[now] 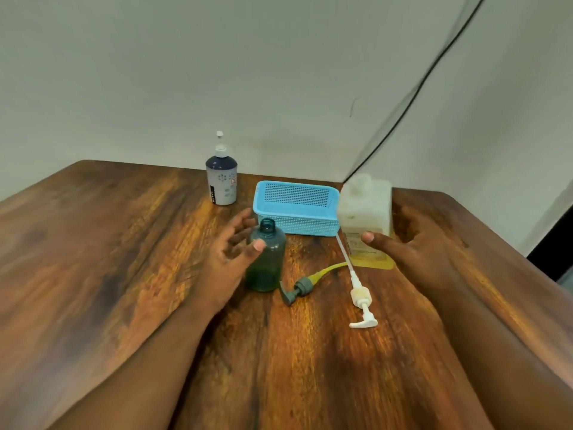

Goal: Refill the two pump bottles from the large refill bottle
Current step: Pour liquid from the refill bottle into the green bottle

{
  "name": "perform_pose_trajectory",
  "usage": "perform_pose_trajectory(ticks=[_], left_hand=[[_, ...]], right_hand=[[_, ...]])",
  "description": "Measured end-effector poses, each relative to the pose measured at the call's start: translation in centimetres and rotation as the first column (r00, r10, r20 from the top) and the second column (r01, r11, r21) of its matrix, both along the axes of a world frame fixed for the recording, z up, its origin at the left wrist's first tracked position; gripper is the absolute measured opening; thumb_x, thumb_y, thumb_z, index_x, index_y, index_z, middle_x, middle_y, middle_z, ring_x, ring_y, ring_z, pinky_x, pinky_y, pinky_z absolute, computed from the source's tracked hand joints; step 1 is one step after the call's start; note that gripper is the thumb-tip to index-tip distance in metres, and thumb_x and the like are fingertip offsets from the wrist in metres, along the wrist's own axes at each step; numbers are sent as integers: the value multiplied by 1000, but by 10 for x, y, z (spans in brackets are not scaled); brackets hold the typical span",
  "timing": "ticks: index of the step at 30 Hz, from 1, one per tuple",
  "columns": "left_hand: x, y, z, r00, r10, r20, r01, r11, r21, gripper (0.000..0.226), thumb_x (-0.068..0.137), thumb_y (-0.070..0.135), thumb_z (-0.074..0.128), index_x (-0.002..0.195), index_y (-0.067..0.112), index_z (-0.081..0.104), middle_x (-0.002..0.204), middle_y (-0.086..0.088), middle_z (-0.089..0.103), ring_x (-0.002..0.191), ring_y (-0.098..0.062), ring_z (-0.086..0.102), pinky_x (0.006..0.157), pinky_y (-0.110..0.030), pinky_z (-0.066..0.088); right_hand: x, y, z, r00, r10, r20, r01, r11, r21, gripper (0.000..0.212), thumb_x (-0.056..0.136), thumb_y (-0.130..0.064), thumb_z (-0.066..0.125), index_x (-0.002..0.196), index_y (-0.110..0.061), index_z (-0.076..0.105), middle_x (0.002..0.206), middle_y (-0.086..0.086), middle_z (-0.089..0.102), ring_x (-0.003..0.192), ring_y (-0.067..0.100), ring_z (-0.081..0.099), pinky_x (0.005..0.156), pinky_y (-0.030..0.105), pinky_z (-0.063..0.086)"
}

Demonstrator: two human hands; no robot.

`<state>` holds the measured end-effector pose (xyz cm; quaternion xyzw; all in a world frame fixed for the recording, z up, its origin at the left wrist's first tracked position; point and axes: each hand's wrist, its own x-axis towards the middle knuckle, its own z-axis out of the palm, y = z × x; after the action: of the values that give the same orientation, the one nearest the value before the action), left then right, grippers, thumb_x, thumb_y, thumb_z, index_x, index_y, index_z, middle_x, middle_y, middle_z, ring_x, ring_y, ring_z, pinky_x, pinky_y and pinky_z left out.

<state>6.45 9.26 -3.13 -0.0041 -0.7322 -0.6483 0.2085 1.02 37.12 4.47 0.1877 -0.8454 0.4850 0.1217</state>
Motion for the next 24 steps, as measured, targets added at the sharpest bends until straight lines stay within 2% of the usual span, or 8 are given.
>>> perform_pose_trajectory(ticks=[3, 7, 9, 12, 15, 17, 19, 24], left_hand=[[2, 0, 2, 997, -81, -2, 81, 996, 31, 48, 87, 43, 66, 133, 43, 53, 140, 11, 54, 126, -4, 51, 98, -33, 51], [8, 4, 7, 993, -116, -28, 118, 986, 120, 43, 86, 31, 60, 129, 35, 56, 132, 9, 58, 114, 1, 59, 88, -30, 57], [9, 6, 7, 992, -123, -32, 127, 977, 170, 43, 88, 28, 58, 131, 33, 55, 129, 13, 59, 114, 2, 59, 89, -32, 57], [8, 7, 6, 992, -122, -23, 124, 971, 202, 40, 93, 22, 55, 132, 30, 54, 123, 21, 57, 107, 9, 60, 87, -28, 57], [7, 7, 6, 992, -124, -20, 126, 978, 166, 40, 96, 19, 53, 135, 27, 54, 125, 18, 56, 105, 13, 59, 83, -21, 56], [6, 7, 5, 992, -126, -17, 128, 980, 155, 40, 97, 19, 53, 136, 25, 54, 127, 16, 55, 106, 14, 58, 79, -17, 54], [6, 6, 4, 991, -129, -15, 130, 980, 153, 39, 97, 19, 53, 136, 26, 54, 126, 18, 54, 104, 16, 57, 78, -14, 53], [4, 6, 3, 990, -143, -14, 143, 973, 183, 36, 96, 24, 54, 130, 38, 56, 124, 22, 55, 105, 15, 57, 79, -17, 54]], right_hand=[[-6, -18, 7, 995, 97, -22, -92, 982, 164, 63, 73, -43, 74, 130, -35, 48, 117, -18, 56, 102, 1, 56, 68, 6, 43], [-7, -33, 6, 992, 104, -69, -59, 880, 471, 78, 75, -57, 66, 142, -42, 29, 138, -17, 40, 122, 9, 38, 80, 8, 27], [-11, -40, 5, 987, 153, -57, -109, 878, 466, 81, 74, -61, 65, 142, -47, 23, 147, -14, 36, 125, 8, 35, 82, 9, 26], [-18, -47, 3, 978, 196, -64, -147, 881, 449, 83, 72, -62, 65, 143, -44, 26, 147, -13, 38, 120, 1, 32, 83, 5, 27], [-21, -51, 8, 976, 208, -71, -156, 882, 445, 78, 77, -48, 70, 143, -37, 30, 138, -21, 37, 117, 0, 32, 76, -4, 32], [-22, -51, 13, 969, 229, -88, -167, 879, 446, 77, 78, -48, 71, 143, -34, 31, 133, -22, 36, 117, 0, 32, 74, -6, 34], [-22, -52, 17, 962, 248, -111, -171, 872, 458, 78, 75, -51, 68, 142, -31, 33, 130, -23, 36, 115, 0, 34, 75, -9, 32], [-22, -54, 23, 952, 291, -99, -208, 847, 489, 70, 79, -36, 72, 133, -40, 29, 130, -23, 34, 114, 1, 36, 76, -10, 31]])
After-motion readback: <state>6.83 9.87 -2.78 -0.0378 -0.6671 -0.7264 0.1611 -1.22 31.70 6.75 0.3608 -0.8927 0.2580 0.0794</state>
